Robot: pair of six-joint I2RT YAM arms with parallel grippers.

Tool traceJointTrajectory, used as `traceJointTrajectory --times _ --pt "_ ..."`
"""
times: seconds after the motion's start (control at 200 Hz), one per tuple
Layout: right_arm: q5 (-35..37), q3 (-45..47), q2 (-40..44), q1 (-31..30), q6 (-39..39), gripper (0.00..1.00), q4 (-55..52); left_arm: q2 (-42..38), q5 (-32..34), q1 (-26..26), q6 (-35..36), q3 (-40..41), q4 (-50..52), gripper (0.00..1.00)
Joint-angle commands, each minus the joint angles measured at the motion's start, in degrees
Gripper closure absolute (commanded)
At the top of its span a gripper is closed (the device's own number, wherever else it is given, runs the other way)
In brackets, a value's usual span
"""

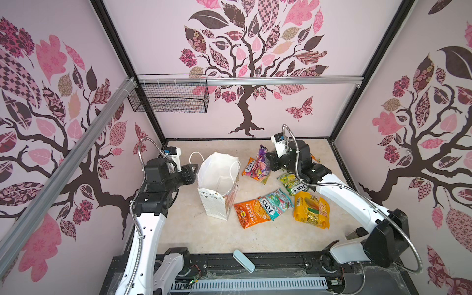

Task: Place the snacks into the paper bag
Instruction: Pick up the snack at the center of the table, then place the snack in the paper bag.

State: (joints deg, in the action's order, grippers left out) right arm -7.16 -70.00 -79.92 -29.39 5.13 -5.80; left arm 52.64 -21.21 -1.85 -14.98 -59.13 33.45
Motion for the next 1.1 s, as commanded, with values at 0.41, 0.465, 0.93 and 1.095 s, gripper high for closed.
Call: traceJointTrajectory --times 0.41,0.465,0.93,1.095 --pt "-0.53 -17.2 1.84 -4.54 0.21 1.0 2.27 -0.45 -0.91 -0.23 0.17 1.92 -1.11 0.67" --pt "-1.54 -18.88 1.1 -5.01 0.57 1.0 2.38 -0.43 -1.02 -0.2 0.21 1.9 -1.15 0.67" --pt "-2.28 -29.06 -2.63 -13.54 -2.43 1.0 1.15 -0.7 -0.91 -0.18 0.31 2.01 -1.14 0.7" --pt "0.49 -30.04 -3.97 -20.69 -5.75 1.0 0.86 -0.35 -1.18 -0.21 0.31 1.92 -1.01 0.72"
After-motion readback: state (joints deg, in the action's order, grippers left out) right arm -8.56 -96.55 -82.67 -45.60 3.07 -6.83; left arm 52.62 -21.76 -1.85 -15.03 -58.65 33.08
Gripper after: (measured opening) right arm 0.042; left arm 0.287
